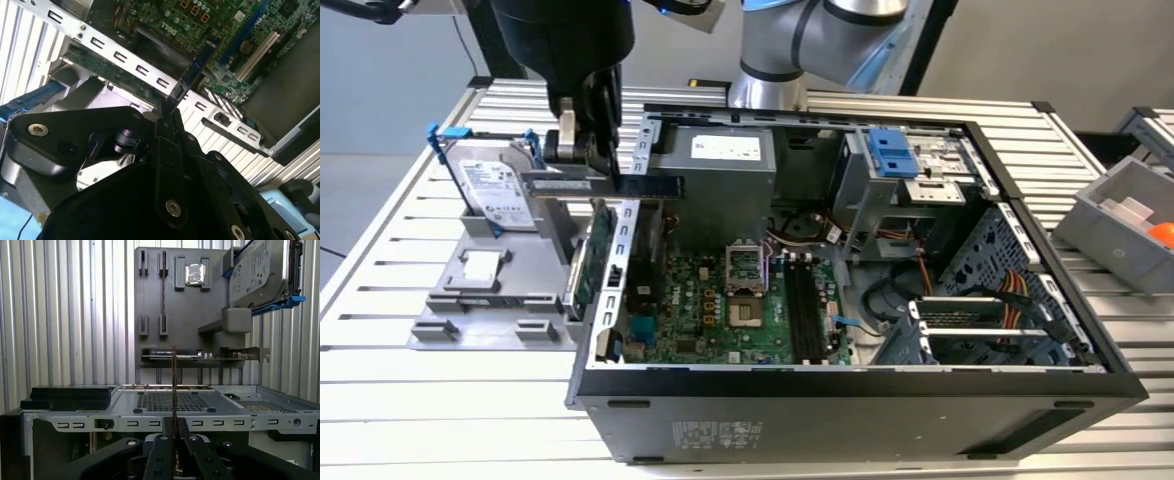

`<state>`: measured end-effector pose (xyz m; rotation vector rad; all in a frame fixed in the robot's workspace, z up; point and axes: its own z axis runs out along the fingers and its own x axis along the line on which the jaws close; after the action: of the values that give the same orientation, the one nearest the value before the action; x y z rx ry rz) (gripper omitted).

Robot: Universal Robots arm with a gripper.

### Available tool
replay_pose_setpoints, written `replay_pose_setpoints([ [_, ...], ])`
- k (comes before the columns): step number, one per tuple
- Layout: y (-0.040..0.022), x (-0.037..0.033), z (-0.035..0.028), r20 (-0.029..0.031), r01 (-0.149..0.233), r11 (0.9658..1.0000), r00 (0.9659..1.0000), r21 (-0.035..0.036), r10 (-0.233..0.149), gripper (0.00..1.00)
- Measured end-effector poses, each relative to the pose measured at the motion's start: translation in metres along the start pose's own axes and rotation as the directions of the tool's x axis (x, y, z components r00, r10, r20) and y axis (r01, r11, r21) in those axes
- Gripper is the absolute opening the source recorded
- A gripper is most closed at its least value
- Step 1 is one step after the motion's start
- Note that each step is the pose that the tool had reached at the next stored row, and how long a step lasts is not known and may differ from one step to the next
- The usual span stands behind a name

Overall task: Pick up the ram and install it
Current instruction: 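Pick up the ram and move it above insertion slot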

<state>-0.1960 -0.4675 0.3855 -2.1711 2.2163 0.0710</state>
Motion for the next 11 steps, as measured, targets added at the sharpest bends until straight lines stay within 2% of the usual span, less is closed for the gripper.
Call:
replay_pose_setpoints([
  [11, -0.012, -0.0006, -0.0001, 0.0, 0.0, 1.0, 1.0, 0.0, 0.0, 0.0],
])
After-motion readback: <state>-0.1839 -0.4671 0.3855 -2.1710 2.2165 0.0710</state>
